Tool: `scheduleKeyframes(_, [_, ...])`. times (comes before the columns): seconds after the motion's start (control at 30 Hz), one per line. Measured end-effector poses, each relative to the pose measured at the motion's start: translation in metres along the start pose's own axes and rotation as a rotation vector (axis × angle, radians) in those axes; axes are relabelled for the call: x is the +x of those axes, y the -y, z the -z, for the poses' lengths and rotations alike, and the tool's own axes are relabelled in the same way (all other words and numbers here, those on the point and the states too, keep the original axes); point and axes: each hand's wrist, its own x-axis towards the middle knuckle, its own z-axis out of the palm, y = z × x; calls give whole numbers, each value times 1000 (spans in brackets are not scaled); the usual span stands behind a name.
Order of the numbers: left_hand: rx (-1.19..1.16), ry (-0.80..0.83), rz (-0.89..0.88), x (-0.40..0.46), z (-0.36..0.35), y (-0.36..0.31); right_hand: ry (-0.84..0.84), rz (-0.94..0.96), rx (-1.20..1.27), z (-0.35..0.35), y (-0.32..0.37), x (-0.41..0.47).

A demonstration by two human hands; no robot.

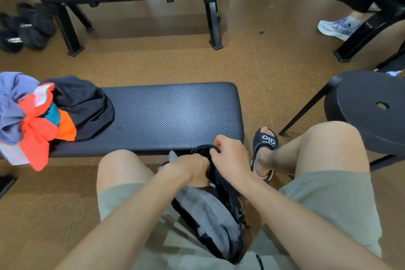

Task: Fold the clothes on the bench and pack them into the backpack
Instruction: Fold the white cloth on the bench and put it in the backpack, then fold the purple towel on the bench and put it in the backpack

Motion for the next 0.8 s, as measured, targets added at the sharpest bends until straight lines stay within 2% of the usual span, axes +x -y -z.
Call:
scheduleKeyframes(0.1, [39,-18,43,-3,-4,21,-15,21,6,0,9,1])
scheduleKeyframes(0.2, [-41,-30,70,-9,-9,29,130,44,-123,7,10,11])
scheduleKeyframes(0.33, [-63,-224,35,-14,6,34,187,101,-187,17,11,20])
scheduleKeyframes(0.6, [-207,-435,44,-44,18,65,275,226,-323,16,17,28])
scheduleKeyframes(0.7, [-312,-587,146,-64,20,86,269,256,-270,14,34,41])
scheduleKeyframes(0.8, [-337,-874,307,-78,22,117,265,229,-118,9,61,57])
